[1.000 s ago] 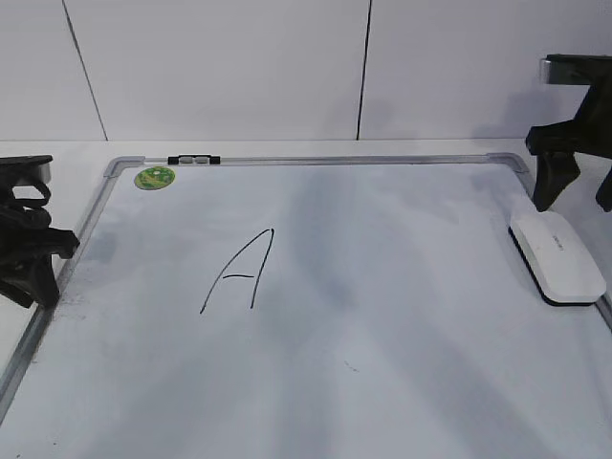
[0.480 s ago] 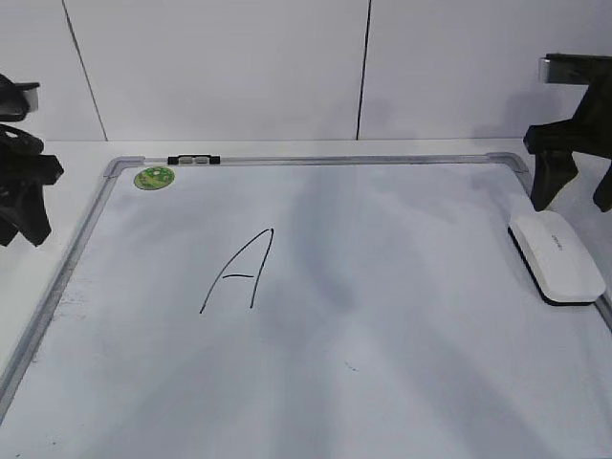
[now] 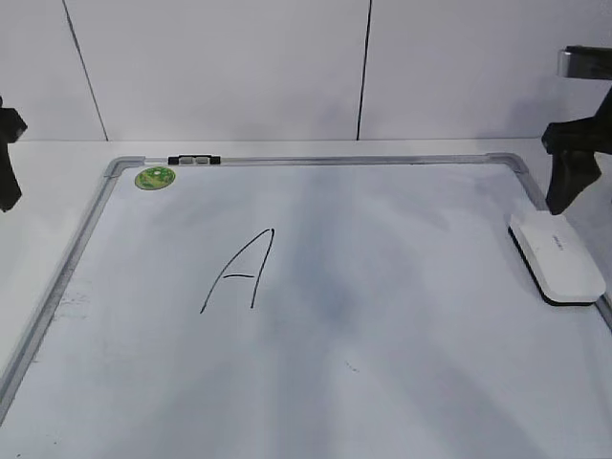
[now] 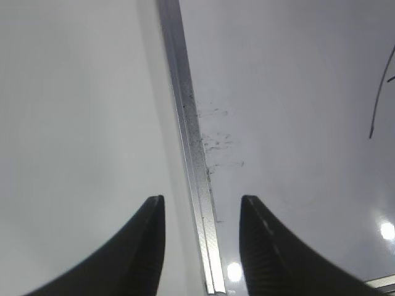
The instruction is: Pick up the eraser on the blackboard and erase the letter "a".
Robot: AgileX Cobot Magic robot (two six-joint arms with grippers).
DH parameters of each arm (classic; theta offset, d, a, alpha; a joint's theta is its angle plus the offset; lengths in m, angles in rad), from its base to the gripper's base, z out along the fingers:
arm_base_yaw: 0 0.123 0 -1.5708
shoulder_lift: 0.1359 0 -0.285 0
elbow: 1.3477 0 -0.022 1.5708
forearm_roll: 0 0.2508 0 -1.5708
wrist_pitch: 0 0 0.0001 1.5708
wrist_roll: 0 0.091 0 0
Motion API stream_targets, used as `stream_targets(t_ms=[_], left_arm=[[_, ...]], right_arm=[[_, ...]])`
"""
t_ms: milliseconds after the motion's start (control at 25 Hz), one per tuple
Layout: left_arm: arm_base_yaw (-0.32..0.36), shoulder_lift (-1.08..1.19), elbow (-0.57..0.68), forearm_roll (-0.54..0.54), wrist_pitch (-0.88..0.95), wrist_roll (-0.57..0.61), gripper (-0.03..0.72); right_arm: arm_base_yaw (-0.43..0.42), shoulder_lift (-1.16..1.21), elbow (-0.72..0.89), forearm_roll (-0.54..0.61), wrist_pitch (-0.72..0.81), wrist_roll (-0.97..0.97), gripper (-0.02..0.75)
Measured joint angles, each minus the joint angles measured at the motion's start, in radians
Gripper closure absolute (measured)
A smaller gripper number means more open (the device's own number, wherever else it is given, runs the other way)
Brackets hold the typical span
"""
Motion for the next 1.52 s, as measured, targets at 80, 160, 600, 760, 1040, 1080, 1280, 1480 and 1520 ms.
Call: stream_targets(t_ms=[80,160,600,760,1040,1080,1280,1480,1520], left_arm=[[0.0,-0.04,0.0,-0.004,0.001,0.0,0.384],[0.0,-0.081,0.0,-0.011,0.004,-0.004,0.384],[-0.003,-0.374,0.035,-0.049,0.019,-0.05,0.183],[-0.004,-0.516,0.136,-0.05,0.023,-0.068,0.155],[-0.004,-0.724,0.285,-0.05,0.031,-0.071,0.151],[-0.004,-0.748,0.298,-0.05,0.031,-0.071,0.151],[-0.004,-0.852,0.364,-0.048,0.035,-0.071,0.151],[-0.004,-0.951,0.445,-0.046,0.041,-0.071,0.151],[-0.004,-0.967,0.462,-0.046,0.041,-0.071,0.151]], right_arm=[[0.0,-0.043,0.028,0.0,0.0,0.0,0.156],[0.0,-0.088,0.057,0.0,0.0,0.0,0.156],[0.0,-0.385,0.207,-0.006,0.005,0.0,0.158],[0.0,-0.515,0.262,-0.006,0.01,0.0,0.158],[0.0,-0.73,0.355,-0.008,0.025,0.0,0.16],[0.0,-0.759,0.373,-0.008,0.025,0.0,0.16],[0.0,-0.877,0.483,-0.008,0.028,0.0,0.161],[0.0,-0.999,0.593,0.012,0.029,0.0,0.161],[0.0,-1.021,0.614,0.021,0.031,0.0,0.161]])
